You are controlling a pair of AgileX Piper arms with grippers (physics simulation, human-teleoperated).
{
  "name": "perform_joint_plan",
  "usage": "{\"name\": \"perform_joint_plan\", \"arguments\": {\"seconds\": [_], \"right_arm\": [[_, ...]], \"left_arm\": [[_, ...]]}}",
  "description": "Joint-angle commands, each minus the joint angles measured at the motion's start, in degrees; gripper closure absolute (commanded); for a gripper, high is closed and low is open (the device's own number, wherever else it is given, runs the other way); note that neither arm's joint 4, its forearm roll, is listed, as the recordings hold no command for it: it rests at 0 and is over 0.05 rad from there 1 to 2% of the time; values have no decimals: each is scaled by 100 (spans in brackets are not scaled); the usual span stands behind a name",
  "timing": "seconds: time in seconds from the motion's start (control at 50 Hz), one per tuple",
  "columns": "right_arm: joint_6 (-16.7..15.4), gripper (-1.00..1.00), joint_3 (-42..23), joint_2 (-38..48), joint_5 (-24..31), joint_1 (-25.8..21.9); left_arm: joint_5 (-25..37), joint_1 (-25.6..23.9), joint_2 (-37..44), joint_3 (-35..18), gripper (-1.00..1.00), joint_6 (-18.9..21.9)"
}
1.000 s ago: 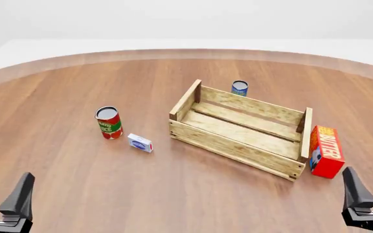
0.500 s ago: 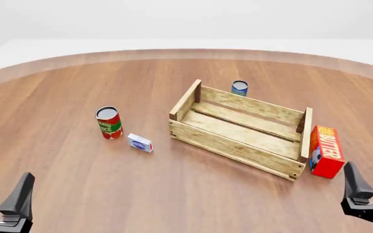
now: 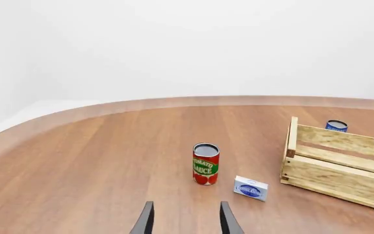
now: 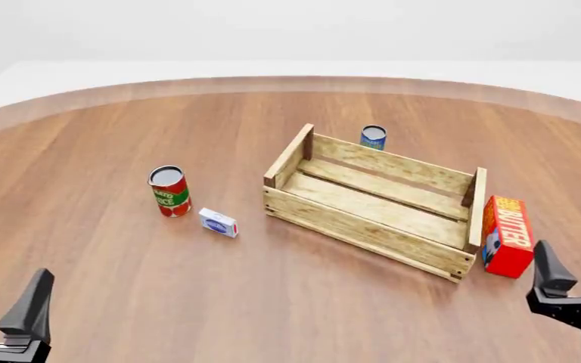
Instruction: Pick up the butter and put it in the tray.
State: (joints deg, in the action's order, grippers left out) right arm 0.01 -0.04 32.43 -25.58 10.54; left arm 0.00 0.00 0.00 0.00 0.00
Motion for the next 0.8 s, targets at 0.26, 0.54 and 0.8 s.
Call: {"name": "perform_joint_plan", "arguments": {"seconds": [0.26,0.54,0.8], "right_arm": [[-94,-100,-33,1666,-1392,106],[-90,-100,-22,2323,-1940,112],[-12,-100,-77,2934,-2429,110]], "left_arm": [[0,0,0,0,-100,0],[0,0,0,0,-100,0],[0,0,0,0,-100,0]]}}
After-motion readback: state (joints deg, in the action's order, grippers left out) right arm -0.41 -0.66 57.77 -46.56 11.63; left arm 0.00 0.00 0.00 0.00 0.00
